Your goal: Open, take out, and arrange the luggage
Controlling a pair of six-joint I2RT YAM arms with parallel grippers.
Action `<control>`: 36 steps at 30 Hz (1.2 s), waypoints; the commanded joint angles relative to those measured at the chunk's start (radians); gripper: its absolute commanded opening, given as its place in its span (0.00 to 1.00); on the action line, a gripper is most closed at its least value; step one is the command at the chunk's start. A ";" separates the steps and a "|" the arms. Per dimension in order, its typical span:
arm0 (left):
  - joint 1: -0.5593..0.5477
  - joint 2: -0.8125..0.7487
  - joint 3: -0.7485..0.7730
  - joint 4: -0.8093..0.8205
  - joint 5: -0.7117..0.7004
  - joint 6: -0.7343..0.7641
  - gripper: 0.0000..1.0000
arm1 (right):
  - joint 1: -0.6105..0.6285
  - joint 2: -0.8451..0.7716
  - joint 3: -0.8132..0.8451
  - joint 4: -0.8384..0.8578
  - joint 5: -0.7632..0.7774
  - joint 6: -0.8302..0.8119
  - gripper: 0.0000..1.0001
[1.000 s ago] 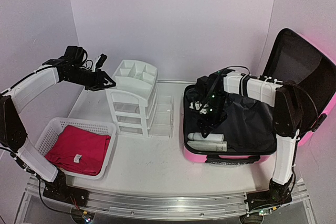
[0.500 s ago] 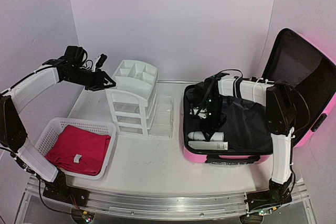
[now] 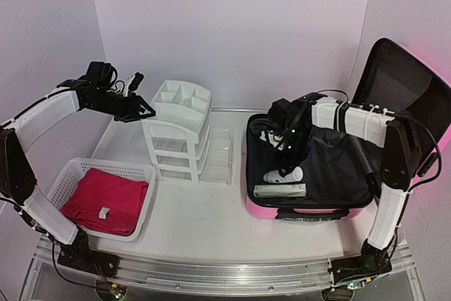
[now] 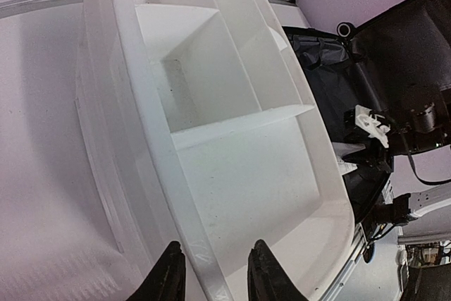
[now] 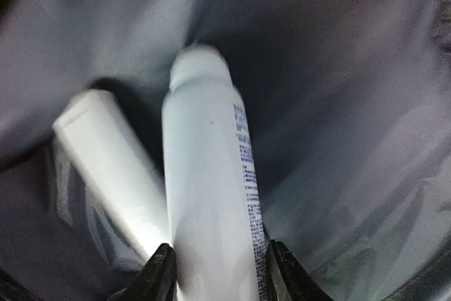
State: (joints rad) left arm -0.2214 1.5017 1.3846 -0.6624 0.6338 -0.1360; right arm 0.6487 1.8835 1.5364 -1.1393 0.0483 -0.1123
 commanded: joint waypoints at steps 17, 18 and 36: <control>0.016 -0.012 -0.027 -0.042 -0.020 0.010 0.31 | -0.001 0.027 0.025 0.139 0.019 0.160 0.60; 0.015 -0.011 -0.027 -0.041 -0.018 0.010 0.31 | -0.001 0.037 0.029 0.148 -0.007 0.136 0.66; 0.015 -0.004 -0.027 -0.040 -0.015 0.010 0.31 | -0.004 0.308 0.239 0.125 0.081 0.207 0.70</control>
State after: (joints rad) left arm -0.2188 1.5013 1.3796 -0.6579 0.6456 -0.1364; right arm 0.6422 2.1681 1.7199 -1.0172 0.0708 -0.0177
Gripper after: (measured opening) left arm 0.311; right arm 0.705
